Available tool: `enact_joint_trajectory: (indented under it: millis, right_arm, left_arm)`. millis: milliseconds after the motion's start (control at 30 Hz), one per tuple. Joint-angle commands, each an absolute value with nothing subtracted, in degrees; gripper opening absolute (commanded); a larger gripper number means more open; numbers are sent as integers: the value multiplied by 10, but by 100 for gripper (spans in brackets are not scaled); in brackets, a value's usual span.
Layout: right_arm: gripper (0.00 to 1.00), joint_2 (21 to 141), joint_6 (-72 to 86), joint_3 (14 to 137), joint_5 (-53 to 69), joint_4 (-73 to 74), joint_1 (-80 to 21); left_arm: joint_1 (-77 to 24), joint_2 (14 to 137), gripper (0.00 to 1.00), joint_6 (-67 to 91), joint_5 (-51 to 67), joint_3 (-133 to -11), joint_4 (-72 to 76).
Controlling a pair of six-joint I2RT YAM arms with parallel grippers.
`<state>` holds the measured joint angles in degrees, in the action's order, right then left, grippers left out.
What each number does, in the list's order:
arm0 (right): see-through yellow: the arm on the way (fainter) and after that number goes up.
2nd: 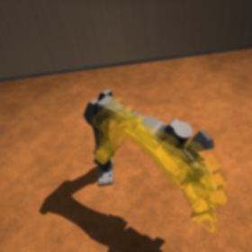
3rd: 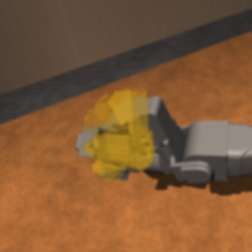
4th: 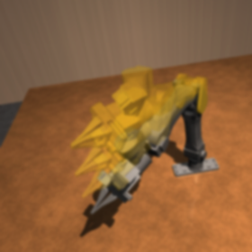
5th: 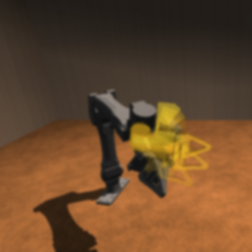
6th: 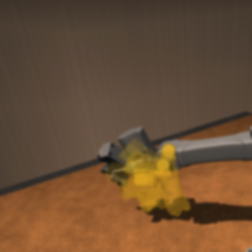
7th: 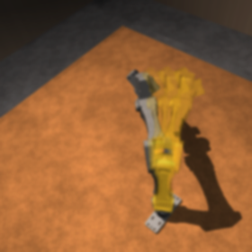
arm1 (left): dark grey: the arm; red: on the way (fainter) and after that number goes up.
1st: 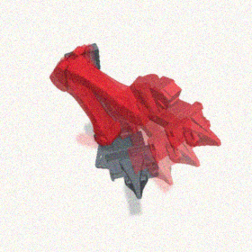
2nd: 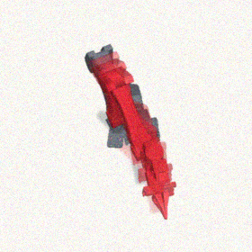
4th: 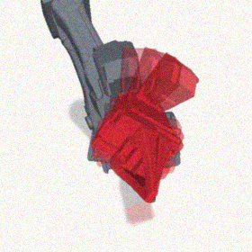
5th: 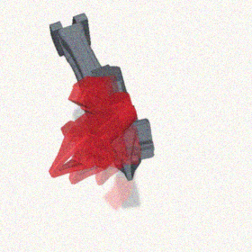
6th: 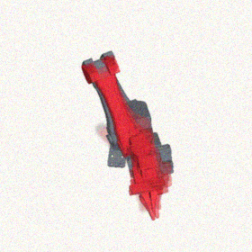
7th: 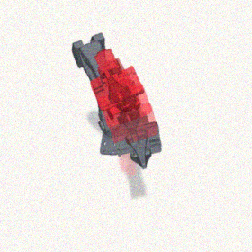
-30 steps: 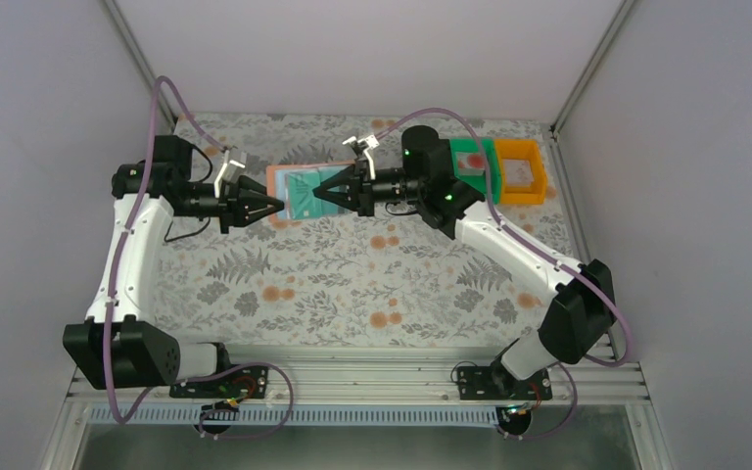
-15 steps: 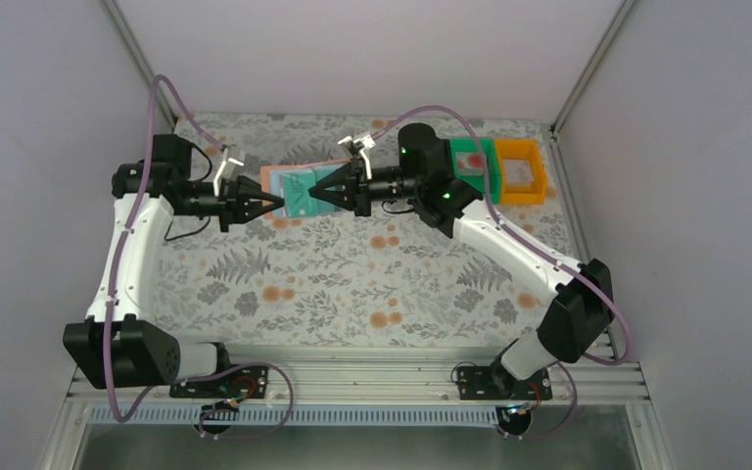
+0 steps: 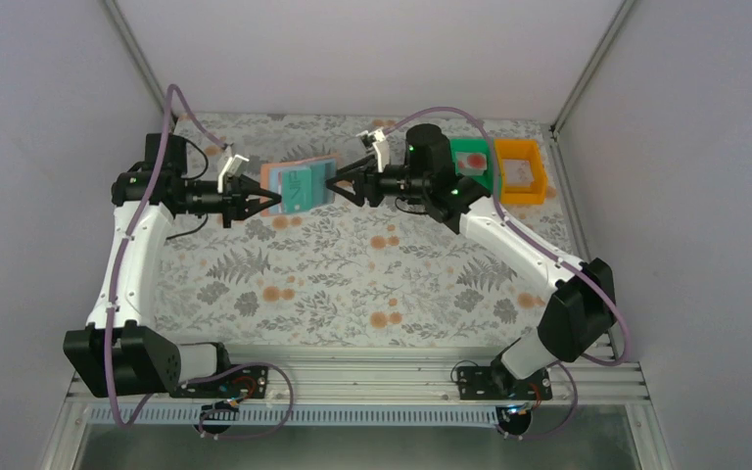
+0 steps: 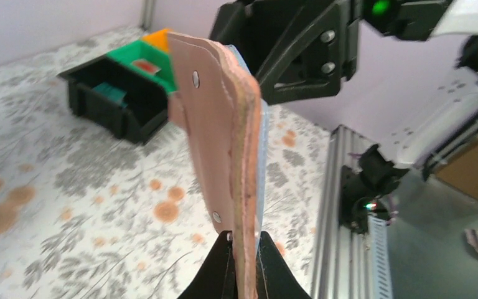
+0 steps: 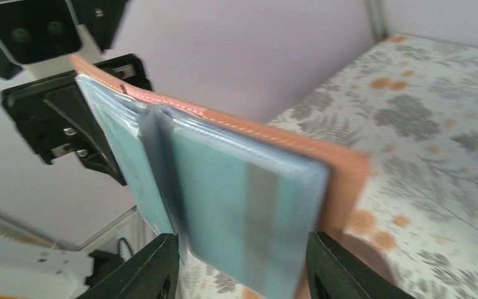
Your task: Take the credit cards out of the card holder
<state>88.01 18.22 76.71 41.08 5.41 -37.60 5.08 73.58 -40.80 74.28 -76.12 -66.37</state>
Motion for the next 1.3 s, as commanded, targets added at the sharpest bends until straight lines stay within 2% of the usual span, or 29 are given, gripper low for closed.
enact_joint_trajectory:
  millis: [0,100,200,367,533,633,767,867,967,1267]
  right_arm:
    - [55,851,174,766,339,101,-366]
    - [55,847,171,771,317,104,-373]
    - [59,858,170,783,308,96,-397]
    - [64,906,177,814,359,71,-425]
    - [64,948,183,841,426,32,-434]
    - [55,973,169,863,457,43,-435]
    - [26,967,162,852,487,31,-434]
    - [11,958,146,838,504,25,-433]
    - [5,957,135,825,513,27,-426]
    - [4,919,39,831,620,80,-424]
  left_arm:
    - [52,722,2,-287,625,-745,-543]
    - [51,725,2,-261,594,-738,-522]
    - [46,728,2,-269,627,-739,-533]
    - [45,729,2,-306,681,-748,-567]
    - [44,728,2,-362,734,-758,-614]
    - [44,730,2,-411,762,-771,-656]
    - [44,732,2,-457,783,-780,-695]
    - [44,734,3,-458,782,-781,-695]
    - [44,733,2,-457,780,-780,-694]
    - [44,733,2,-483,787,-787,-716]
